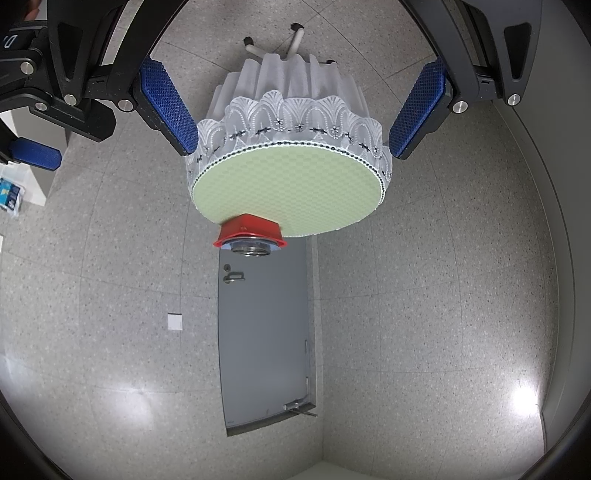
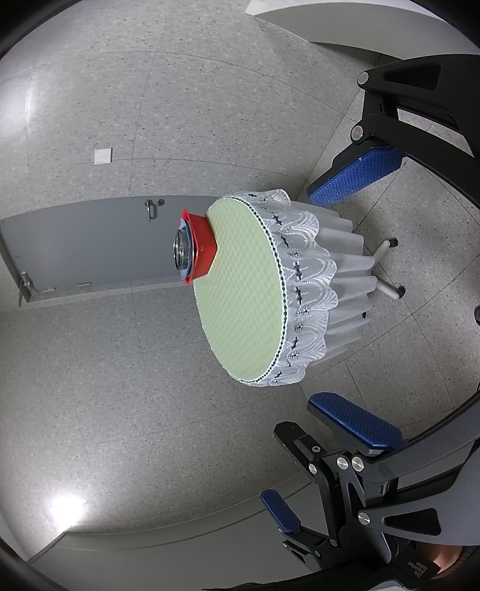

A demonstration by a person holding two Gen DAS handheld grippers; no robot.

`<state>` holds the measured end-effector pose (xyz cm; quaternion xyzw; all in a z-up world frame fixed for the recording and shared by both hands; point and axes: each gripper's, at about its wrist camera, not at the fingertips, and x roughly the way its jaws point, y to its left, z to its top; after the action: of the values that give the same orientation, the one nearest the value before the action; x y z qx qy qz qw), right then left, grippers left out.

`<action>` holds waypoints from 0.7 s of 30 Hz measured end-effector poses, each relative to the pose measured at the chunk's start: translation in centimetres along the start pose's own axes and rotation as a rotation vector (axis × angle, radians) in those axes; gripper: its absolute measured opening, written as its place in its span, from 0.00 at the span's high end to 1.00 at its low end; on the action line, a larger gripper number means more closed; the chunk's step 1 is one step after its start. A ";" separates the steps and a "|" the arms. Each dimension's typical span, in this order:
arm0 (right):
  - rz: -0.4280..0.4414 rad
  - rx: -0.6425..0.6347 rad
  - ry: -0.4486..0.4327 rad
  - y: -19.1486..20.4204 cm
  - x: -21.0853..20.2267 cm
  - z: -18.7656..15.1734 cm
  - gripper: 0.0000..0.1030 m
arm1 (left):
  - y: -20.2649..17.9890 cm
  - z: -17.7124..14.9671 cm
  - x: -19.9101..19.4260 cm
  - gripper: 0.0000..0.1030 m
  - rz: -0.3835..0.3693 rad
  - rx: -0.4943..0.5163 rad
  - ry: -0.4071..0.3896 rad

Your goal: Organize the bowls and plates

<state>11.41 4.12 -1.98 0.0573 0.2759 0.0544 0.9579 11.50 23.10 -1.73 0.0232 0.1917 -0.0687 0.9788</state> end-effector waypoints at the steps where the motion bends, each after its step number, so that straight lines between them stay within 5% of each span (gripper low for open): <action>1: 0.001 0.000 0.001 0.0 0.0 0.0 0.00 | 0.0 0.0 0.0 0.01 0.000 0.000 -0.001; 21: 0.009 0.014 0.010 -0.7 0.9 -0.1 0.00 | -0.3 0.5 1.0 0.01 0.005 0.003 0.010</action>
<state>12.17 3.54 -2.59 0.0649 0.2807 0.0571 0.9559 12.56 22.68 -1.68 0.0255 0.1964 -0.0664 0.9779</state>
